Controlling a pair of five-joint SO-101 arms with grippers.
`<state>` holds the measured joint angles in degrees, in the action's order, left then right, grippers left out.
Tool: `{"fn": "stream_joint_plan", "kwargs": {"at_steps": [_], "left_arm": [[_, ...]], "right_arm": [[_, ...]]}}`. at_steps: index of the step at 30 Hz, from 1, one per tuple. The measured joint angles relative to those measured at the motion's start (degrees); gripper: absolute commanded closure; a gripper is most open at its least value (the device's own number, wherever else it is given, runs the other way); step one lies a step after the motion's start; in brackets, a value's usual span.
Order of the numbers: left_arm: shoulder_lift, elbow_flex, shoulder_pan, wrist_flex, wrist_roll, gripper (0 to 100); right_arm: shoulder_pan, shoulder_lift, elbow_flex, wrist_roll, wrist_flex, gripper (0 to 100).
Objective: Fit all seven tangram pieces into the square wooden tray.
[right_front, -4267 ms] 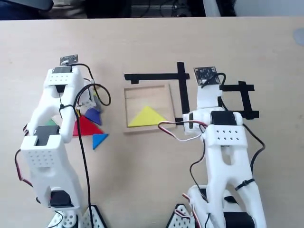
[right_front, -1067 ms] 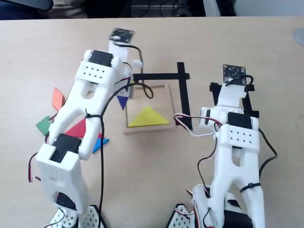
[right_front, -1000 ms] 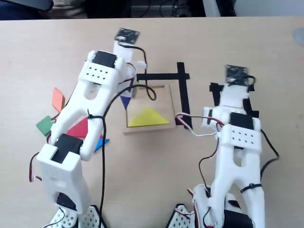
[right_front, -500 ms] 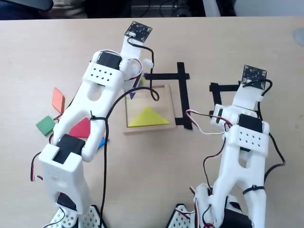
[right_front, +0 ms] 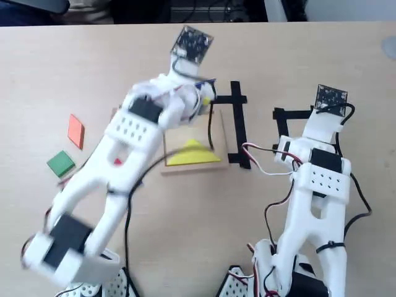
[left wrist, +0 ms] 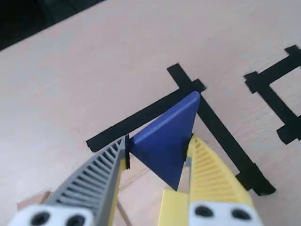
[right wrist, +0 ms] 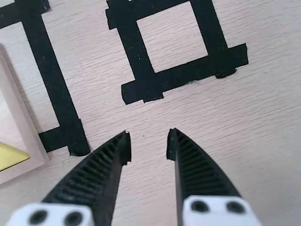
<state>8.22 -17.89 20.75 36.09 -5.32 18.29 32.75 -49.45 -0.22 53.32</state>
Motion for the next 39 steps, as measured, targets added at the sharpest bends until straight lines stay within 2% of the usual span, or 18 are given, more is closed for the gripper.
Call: {"fn": "stream_joint_plan", "kwargs": {"at_steps": [3,6,11,14,16,21,25,39], "left_arm": [[10.02,-15.30,-0.35,-13.27,0.00,97],[14.24,-26.55,-0.88,-24.26,-1.49,97],[14.33,-29.71,-2.20,-28.48,-4.66,97],[13.01,-31.30,-0.97,-30.59,-6.51,97],[11.69,-34.02,0.97,-35.16,-7.82,97],[5.19,-42.46,3.43,-55.74,-16.97,97],[-2.81,-44.04,3.16,-73.05,-24.18,97],[-39.91,-37.54,2.20,-113.85,-41.67,97]], "right_arm": [[0.00,0.00,0.00,0.00,0.00,86.1],[0.00,0.00,-0.26,0.00,-1.05,86.1],[-0.18,0.00,-1.67,0.00,-2.90,86.1],[-1.41,0.00,-1.67,0.00,-2.99,86.2],[-1.41,0.00,-1.67,0.00,-2.99,86.2],[-1.41,0.00,-1.67,0.00,-2.99,86.3],[-1.41,0.00,-1.67,0.00,-2.99,86.3],[-1.41,0.00,-3.96,0.00,-6.24,86.2]]}}
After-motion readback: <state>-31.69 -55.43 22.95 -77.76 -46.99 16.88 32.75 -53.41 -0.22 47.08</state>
